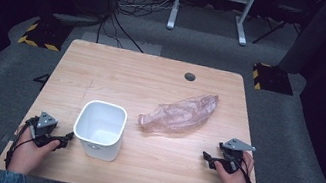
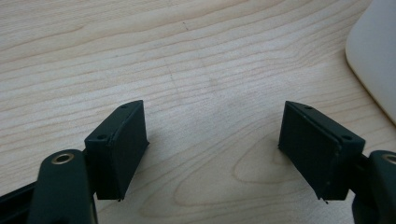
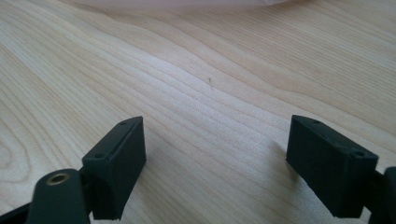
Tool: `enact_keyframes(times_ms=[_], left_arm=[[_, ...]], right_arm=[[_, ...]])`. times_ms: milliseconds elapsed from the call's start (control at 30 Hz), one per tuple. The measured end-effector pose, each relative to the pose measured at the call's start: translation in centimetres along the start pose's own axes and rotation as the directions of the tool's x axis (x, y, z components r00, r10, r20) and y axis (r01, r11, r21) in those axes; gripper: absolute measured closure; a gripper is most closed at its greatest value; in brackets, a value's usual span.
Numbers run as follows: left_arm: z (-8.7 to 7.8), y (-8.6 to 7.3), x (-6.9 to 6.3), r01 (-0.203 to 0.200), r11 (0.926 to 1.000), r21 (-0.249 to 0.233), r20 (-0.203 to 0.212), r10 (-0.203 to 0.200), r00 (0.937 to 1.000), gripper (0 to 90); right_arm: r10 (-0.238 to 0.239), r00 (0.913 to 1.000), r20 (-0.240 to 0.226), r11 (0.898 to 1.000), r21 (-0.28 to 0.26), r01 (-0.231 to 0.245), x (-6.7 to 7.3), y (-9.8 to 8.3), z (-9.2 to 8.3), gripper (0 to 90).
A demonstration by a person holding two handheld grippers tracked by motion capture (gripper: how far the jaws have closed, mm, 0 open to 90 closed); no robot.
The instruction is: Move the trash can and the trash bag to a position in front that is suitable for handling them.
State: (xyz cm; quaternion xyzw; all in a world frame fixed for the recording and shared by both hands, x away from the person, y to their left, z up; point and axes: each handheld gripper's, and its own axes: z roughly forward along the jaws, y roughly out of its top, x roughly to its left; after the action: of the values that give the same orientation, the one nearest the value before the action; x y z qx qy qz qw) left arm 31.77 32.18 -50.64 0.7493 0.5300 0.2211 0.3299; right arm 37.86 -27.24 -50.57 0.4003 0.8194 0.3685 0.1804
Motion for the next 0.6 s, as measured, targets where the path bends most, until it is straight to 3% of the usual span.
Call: enact_keyframes(times_ms=[167,400,500,600], left_arm=[[-0.05,0.02,-0.01,-0.007,0.9999,0.008,0.008,0.007,0.9999,22.2],[-0.09,-0.07,0.01,0.017,0.9998,-0.008,-0.007,-0.017,0.9998,25.5],[-0.15,-0.11,-0.1,0.036,0.9992,-0.015,0.003,-0.036,0.9993,26.5],[0.05,0.16,-0.93,0.047,0.9985,-0.029,0.05,-0.046,0.9977,29.2]], right_arm=[[0.0,1.0,0.0,1.0,0.0,0.0,0.0,0.0,0.0,19.8],[0.0,1.0,0.0,1.0,0.0,0.0,0.0,0.0,0.0,19.8],[0.0,1.0,0.0,1.0,0.0,0.0,0.0,0.0,0.0,19.8],[0.0,1.0,0.0,1.0,0.0,0.0,0.0,0.0,0.0,19.8]])
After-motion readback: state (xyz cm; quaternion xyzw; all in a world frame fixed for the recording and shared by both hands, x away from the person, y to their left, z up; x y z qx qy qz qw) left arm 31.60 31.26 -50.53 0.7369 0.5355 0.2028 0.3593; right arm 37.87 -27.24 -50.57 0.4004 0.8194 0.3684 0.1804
